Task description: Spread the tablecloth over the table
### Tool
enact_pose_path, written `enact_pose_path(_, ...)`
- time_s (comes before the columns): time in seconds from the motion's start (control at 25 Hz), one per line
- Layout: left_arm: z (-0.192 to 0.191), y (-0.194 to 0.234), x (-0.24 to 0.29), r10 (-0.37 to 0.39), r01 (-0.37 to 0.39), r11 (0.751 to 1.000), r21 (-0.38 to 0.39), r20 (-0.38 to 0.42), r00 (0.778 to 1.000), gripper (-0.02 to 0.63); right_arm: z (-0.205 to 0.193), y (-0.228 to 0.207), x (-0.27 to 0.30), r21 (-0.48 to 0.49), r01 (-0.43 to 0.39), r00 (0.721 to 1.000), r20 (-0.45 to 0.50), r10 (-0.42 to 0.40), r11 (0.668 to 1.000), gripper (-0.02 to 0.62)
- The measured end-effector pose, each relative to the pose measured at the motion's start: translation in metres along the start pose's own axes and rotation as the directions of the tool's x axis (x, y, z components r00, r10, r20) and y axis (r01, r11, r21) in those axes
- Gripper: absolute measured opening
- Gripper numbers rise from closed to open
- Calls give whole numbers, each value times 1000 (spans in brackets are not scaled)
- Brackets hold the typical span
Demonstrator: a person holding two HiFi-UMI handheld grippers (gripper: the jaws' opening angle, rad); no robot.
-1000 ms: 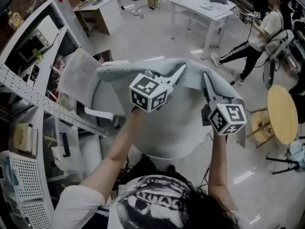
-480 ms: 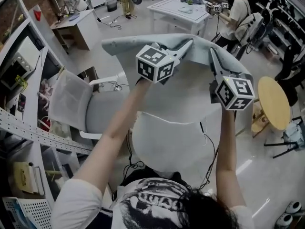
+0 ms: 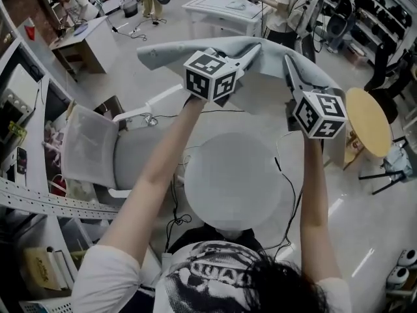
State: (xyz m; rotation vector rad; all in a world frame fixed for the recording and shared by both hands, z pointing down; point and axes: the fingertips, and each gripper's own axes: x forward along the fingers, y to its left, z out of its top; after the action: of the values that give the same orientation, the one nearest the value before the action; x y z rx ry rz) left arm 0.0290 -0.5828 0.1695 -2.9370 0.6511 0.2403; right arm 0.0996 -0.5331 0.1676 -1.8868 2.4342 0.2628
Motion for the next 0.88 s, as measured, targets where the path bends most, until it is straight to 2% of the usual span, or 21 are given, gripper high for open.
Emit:
enact_pose_path(0.2, -51, -9, -19, -12, 7, 994, -107, -51, 999, 84, -46, 16, -14, 4, 14, 996, -88, -13, 1000, 91)
enact_pose_path(0.36, -103, -33, -44, -32, 8, 981, -195, -122, 992, 84, -94, 34, -44, 55, 30, 985, -171, -21, 998, 91)
enact_pose_path(0.6, -150, -74, -89, -37, -7, 972, -235, -184, 982, 84, -142, 65, -94, 172, 54, 972, -235, -12, 984, 89)
enact_pose_path(0.88, -187, -112, -141, -48, -28, 946, -324, -226, 973, 84, -182, 104, -144, 293, 89, 958, -287, -1, 952, 87)
